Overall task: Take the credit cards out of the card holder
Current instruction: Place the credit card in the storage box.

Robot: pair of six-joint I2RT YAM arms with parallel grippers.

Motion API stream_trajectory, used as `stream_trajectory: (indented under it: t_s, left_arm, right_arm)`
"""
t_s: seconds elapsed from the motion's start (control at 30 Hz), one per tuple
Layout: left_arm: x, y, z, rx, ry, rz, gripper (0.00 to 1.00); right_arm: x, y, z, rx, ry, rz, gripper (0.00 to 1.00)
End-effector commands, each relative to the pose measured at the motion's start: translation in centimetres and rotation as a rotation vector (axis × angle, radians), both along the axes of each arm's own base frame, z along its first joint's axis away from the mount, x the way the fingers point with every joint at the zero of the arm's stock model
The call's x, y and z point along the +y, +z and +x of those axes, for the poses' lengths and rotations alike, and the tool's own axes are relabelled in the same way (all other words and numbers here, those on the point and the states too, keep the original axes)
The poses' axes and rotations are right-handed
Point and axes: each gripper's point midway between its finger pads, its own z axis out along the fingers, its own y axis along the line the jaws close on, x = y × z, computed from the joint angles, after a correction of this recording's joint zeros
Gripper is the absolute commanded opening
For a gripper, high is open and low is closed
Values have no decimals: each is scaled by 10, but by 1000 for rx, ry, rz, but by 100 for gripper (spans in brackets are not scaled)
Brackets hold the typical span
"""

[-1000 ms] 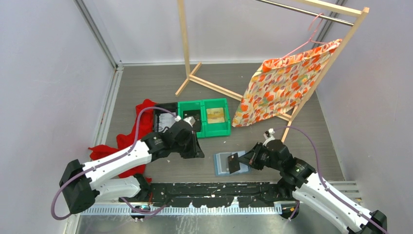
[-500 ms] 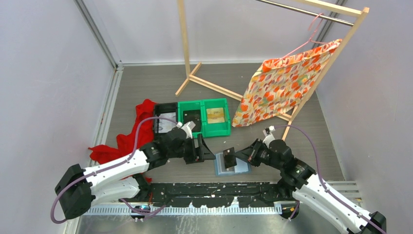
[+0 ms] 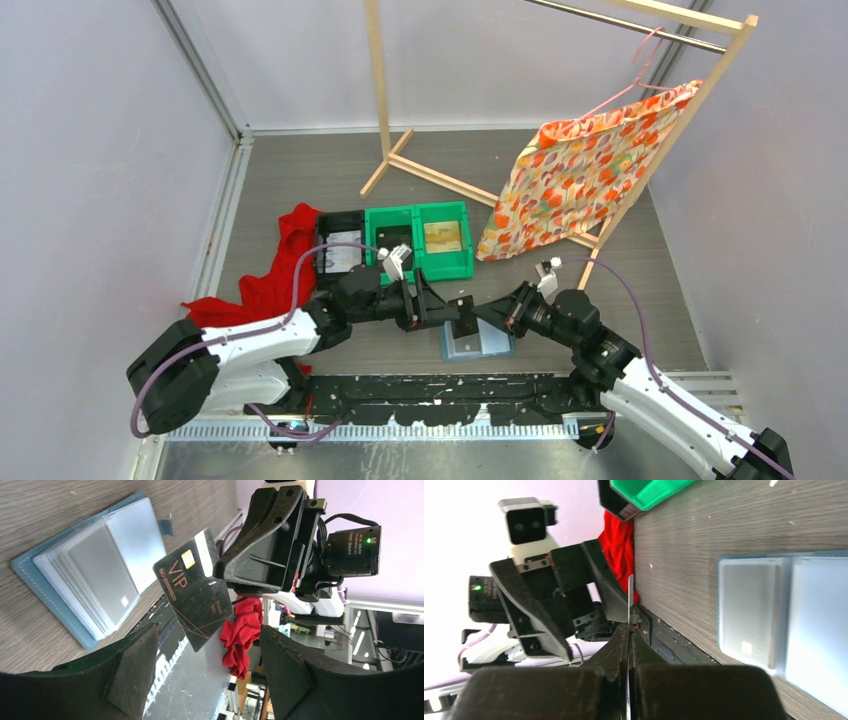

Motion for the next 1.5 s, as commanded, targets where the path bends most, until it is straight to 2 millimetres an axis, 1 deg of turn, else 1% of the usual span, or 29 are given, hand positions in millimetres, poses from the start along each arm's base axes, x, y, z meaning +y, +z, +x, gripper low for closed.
stream_trajectory:
  t_s: [0.0,0.07,0.23,0.47,0.6,0.67,0.73,0.77,0.8,0.87,0.9,0.93,1.0,1.03,1.1,1.13,1.17,1.2,1.23,1.3,1.33,1.4,1.47]
  left_arm:
    - [-11,24,0,-8,-26,-138,73]
    - [-13,22,0,9,-30,-149,72]
    - [-17,25,4,31,-12,-204,64]
    - [-20,28,8,50,6,-256,48]
    - [-20,27,9,56,15,-255,29]
    - [-19,24,10,60,23,-241,15]
    - [-19,24,11,59,29,-229,2]
    - [-18,24,12,57,34,-223,1]
    - [-17,23,12,57,38,-213,0]
    - [-13,24,15,53,66,-193,1]
    - [-9,24,18,55,96,-180,0]
    - [-2,27,24,43,151,-171,0]
    - [14,28,30,24,241,-125,0]
    - [26,30,34,7,294,-87,1]
    - [56,30,45,-30,428,22,1]
    - [75,28,50,-34,512,82,0]
    - [93,30,55,-42,597,112,1]
    - [110,34,59,-52,676,125,0]
    - [126,42,64,-75,755,108,0]
    - [149,50,76,-106,890,70,1]
    - [158,55,82,-118,954,45,1]
    - [170,60,95,-136,1062,21,1]
    - [174,65,106,-140,1135,58,1]
  right_arm:
    - [9,32,1,-75,28,106,1]
    - [11,33,1,-74,35,119,1]
    - [13,35,2,-82,42,126,1]
    - [15,31,2,-71,50,122,1]
    - [14,29,2,-66,50,118,1]
    - [14,27,2,-59,46,113,1]
    - [14,26,1,-54,46,109,1]
    - [14,25,1,-47,47,105,4]
    - [14,23,0,-39,51,95,18]
    - [12,19,-1,-27,51,58,57]
    - [9,17,1,-26,36,27,71]
    - [4,14,1,-19,25,-16,79]
    - [-4,18,3,-44,0,-78,88]
    - [-9,20,4,-57,-15,-109,89]
    - [-20,24,7,-80,-45,-187,90]
    - [-25,26,9,-87,-58,-228,90]
    - [-31,28,10,-97,-67,-273,90]
    - [-35,38,13,-117,-77,-307,90]
    - [-40,41,15,-129,-85,-346,90]
    - [-46,47,17,-149,-83,-410,90]
    - [-51,49,22,-163,-109,-441,90]
    - [-52,54,25,-183,-115,-460,90]
    - [-51,57,28,-192,-112,-467,90]
